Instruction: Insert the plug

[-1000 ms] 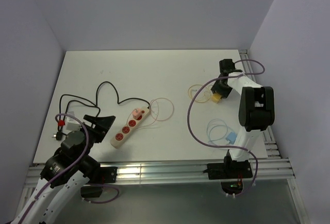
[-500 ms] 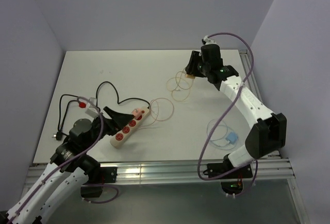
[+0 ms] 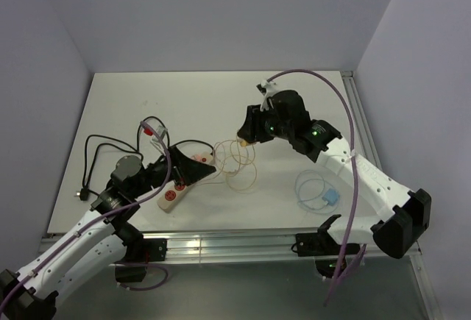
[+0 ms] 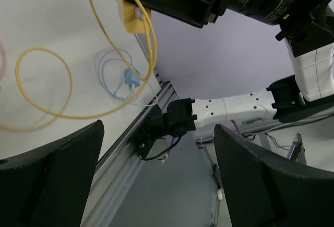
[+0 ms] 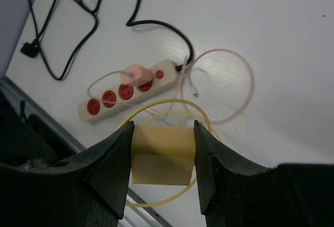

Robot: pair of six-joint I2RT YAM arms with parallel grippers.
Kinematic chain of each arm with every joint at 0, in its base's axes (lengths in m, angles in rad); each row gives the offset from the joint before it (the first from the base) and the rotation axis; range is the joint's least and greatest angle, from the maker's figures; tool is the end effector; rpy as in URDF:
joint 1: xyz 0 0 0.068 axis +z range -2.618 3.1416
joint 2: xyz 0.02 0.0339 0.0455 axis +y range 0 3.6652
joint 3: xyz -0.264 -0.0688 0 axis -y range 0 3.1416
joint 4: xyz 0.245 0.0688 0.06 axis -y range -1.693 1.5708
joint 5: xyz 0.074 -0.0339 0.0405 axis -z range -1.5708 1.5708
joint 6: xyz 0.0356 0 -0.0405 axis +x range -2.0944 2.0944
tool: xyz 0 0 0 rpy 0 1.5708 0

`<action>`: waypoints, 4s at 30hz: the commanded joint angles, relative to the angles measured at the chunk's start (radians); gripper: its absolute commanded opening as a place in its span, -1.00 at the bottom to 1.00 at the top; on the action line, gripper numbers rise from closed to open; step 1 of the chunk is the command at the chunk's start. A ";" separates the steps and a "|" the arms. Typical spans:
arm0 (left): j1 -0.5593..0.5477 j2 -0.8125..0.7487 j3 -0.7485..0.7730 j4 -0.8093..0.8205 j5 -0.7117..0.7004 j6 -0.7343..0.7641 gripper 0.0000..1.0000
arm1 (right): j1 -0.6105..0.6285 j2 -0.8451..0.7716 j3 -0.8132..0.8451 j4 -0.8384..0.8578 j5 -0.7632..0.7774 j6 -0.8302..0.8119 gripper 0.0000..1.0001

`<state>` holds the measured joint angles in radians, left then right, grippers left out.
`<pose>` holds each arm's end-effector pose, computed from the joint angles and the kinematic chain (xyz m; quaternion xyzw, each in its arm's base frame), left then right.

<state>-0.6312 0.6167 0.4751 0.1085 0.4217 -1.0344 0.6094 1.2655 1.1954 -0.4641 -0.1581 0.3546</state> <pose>0.1222 -0.1074 0.2875 0.0019 0.7177 -0.6042 0.3462 0.2290 0.1667 0.3524 -0.1488 0.8540 0.2897 0.4058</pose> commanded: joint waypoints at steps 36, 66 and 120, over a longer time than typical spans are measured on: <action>-0.460 0.140 0.236 -0.145 -0.365 0.255 -0.99 | 0.279 -0.293 -0.102 -0.093 0.249 0.202 -1.00; -0.530 -0.037 -0.018 0.083 -0.161 0.181 0.30 | 0.282 -0.499 -0.140 0.183 0.242 -0.118 -1.00; -0.527 0.114 0.163 0.227 -0.227 -0.233 0.99 | 0.283 -0.371 -0.023 0.167 -0.793 -0.358 -1.00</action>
<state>-1.1580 0.7269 0.6479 0.2028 0.1562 -1.2201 0.8860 0.9005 1.1511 -0.3679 -0.9428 -0.0071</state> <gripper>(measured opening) 0.995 0.525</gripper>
